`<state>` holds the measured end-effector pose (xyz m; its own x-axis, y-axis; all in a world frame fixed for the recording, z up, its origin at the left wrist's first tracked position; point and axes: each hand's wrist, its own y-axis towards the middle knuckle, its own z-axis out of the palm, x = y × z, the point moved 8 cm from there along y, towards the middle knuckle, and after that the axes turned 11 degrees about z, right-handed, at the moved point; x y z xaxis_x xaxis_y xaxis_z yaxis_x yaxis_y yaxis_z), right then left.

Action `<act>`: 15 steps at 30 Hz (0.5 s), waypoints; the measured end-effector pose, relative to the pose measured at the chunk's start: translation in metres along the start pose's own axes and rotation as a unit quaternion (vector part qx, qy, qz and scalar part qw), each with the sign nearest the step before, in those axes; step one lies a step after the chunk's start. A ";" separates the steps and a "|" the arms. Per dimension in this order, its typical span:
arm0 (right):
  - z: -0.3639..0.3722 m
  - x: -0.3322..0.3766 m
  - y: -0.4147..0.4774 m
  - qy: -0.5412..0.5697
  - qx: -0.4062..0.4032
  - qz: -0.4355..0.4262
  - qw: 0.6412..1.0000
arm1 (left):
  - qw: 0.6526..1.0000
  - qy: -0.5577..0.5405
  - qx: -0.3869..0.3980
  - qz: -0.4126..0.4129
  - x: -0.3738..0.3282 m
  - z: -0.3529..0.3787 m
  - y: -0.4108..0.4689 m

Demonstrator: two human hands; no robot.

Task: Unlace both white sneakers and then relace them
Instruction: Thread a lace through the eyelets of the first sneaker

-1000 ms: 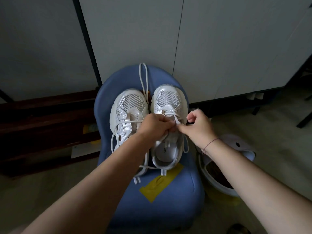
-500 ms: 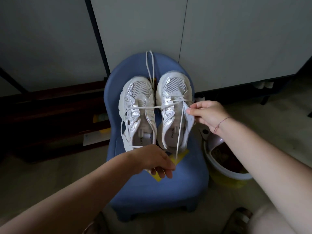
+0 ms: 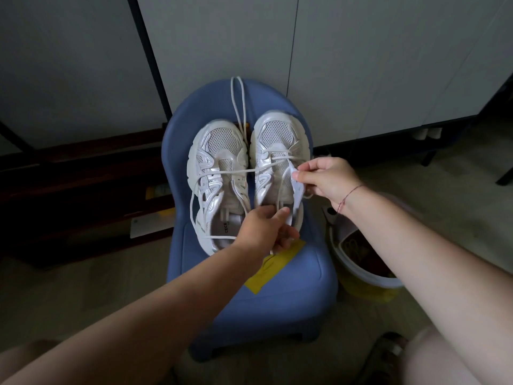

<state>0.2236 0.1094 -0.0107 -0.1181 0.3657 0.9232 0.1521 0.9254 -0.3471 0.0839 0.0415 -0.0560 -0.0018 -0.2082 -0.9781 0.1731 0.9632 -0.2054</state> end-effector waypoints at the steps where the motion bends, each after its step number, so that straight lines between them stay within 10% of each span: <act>1: 0.000 0.001 0.000 -0.002 0.000 -0.002 1.000 | 1.000 -0.012 -0.011 -0.010 0.002 0.002 0.001; 7: 0.002 0.003 -0.001 -0.005 0.002 -0.010 1.000 | 0.989 -0.123 -0.057 -0.056 0.008 0.001 0.007; 15: 0.001 0.000 0.002 -0.002 0.004 -0.004 1.000 | 0.987 0.024 0.121 -0.103 0.024 -0.001 -0.026</act>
<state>0.2229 0.1110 -0.0119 -0.1226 0.3579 0.9257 0.1430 0.9294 -0.3404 0.0783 0.0119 -0.0745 -0.1066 -0.3809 -0.9184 0.3938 0.8320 -0.3908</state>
